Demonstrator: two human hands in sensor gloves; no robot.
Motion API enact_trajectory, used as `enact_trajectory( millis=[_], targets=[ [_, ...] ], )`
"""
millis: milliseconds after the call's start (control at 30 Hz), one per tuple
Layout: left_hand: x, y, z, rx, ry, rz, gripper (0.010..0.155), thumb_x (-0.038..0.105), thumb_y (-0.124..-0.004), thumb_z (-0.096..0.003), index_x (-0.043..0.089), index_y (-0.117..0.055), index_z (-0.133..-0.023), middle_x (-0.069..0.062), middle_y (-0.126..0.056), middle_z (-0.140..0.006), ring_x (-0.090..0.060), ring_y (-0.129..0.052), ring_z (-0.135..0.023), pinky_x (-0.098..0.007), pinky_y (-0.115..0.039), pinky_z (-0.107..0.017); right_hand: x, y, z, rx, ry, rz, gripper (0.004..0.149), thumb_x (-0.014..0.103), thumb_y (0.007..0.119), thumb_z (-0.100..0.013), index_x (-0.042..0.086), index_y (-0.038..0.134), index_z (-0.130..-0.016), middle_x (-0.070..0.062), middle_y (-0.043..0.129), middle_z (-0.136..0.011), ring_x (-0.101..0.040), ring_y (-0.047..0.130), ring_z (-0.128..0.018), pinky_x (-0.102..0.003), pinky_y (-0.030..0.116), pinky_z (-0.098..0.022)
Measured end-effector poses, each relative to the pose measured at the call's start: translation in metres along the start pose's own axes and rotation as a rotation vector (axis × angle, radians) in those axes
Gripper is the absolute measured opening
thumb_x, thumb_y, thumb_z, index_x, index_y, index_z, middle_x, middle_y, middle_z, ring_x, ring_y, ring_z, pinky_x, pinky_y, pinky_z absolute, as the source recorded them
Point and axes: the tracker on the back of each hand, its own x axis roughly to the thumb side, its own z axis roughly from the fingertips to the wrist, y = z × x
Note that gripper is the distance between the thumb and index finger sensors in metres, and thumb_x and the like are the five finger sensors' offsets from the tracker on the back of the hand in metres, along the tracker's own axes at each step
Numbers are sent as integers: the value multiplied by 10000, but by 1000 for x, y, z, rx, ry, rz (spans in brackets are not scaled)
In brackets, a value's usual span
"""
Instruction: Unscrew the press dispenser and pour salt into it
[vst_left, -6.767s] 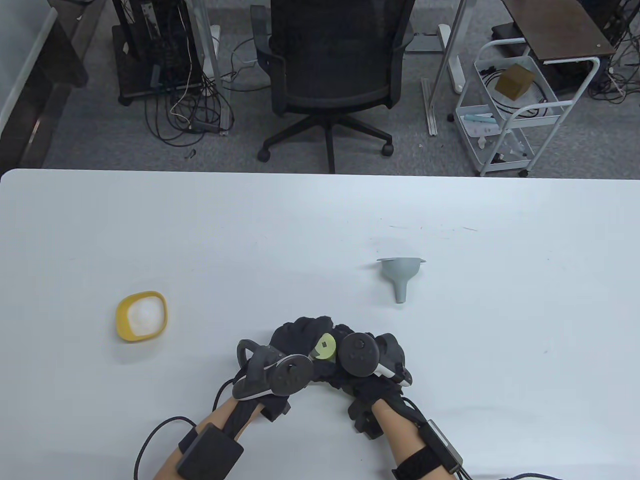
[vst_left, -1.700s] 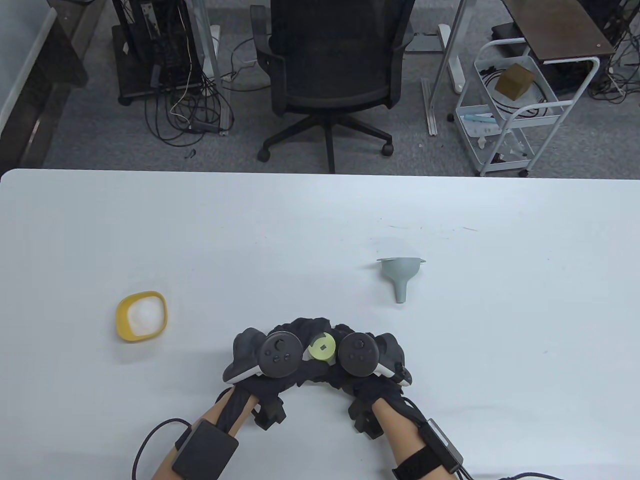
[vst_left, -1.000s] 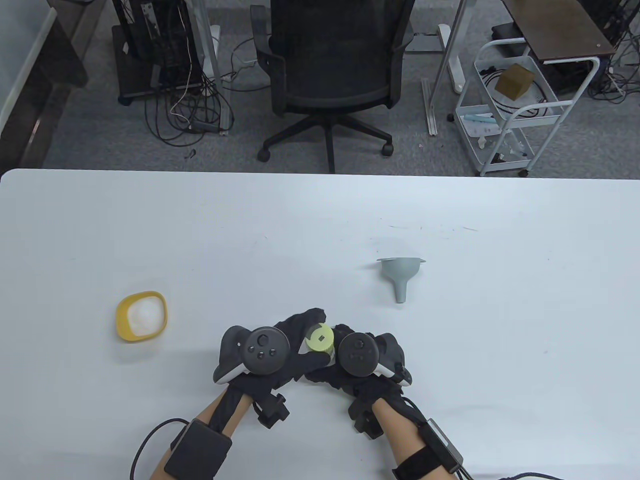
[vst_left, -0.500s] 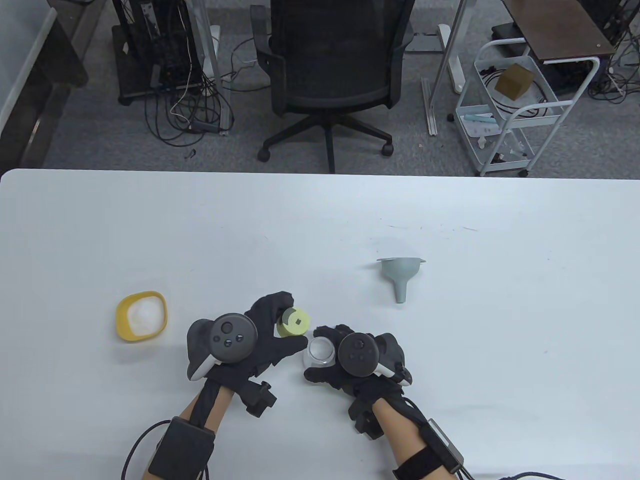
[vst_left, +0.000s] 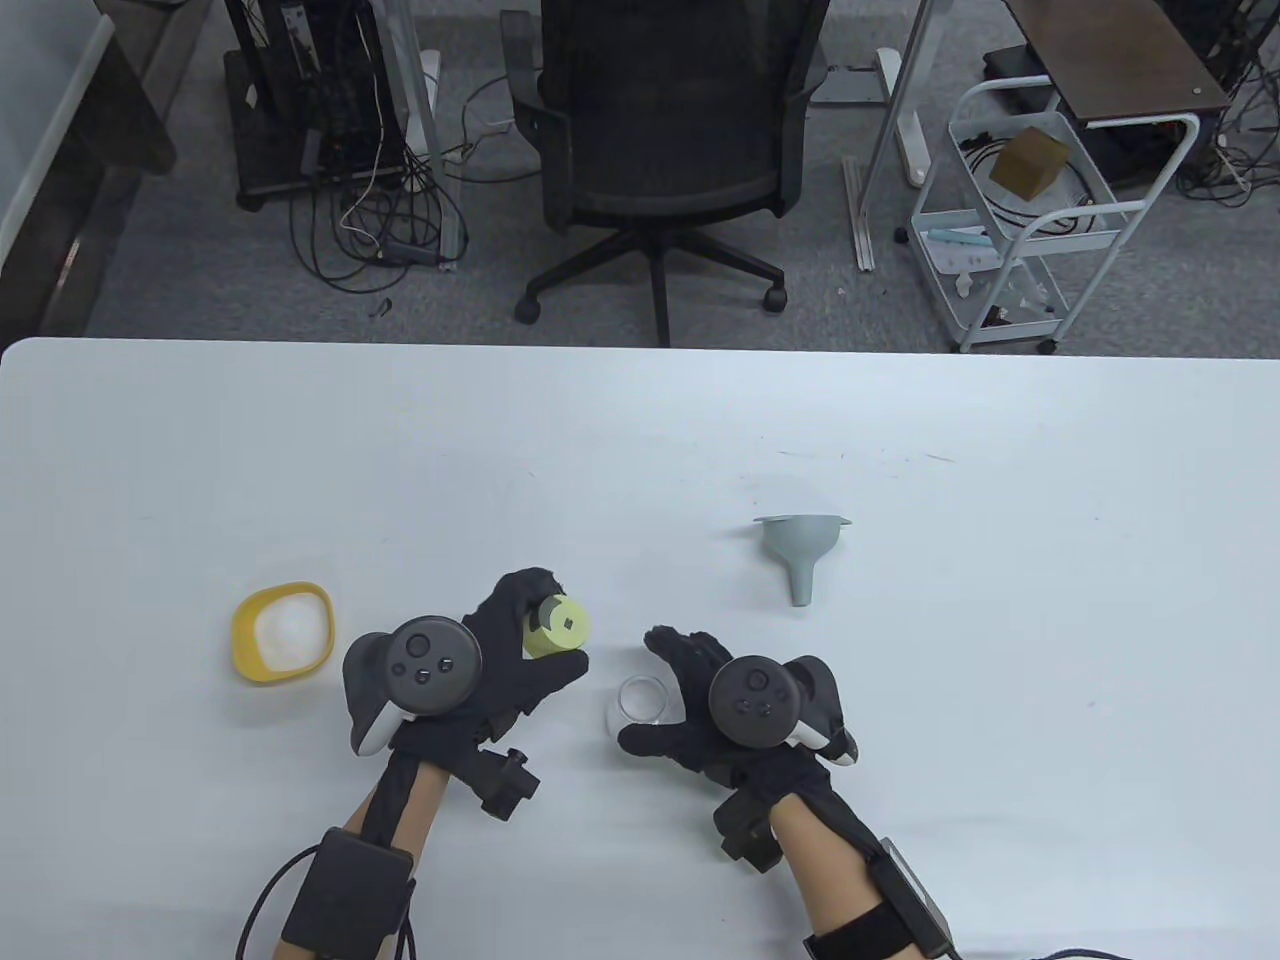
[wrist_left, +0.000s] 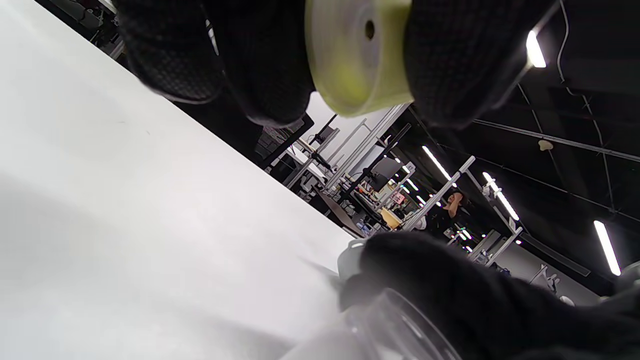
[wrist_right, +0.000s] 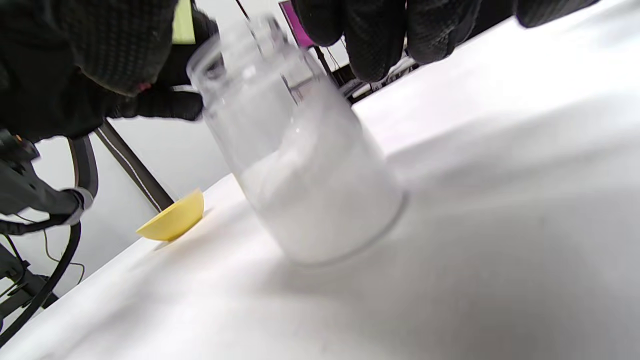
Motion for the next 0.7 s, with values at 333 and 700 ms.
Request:
enact_trajectory(
  millis=[333, 700],
  targets=[
    [-20, -8, -6, -61, 145, -326, 851, 551, -811, -517, 188, -502, -1221, -306, -673, -1073, -386, -883, -832, -580, -809, -631, 4, -34, 15, -126, 27, 95, 969, 576, 740, -536, -66, 395, -1174, -377, 545, -1125, -635, 505, -982, -811, 448, -607],
    [-45, -37, -13, -190, 241, -694, 868, 585, -891, -429, 158, -620, -1134, -202, -786, -1034, -320, -939, -795, -552, -832, -624, -9, -47, 25, -215, 64, 63, 890, 537, 726, -572, -70, 442, -1157, -373, 596, -1095, -623, 604, -943, -785, 519, -607]
  ],
)
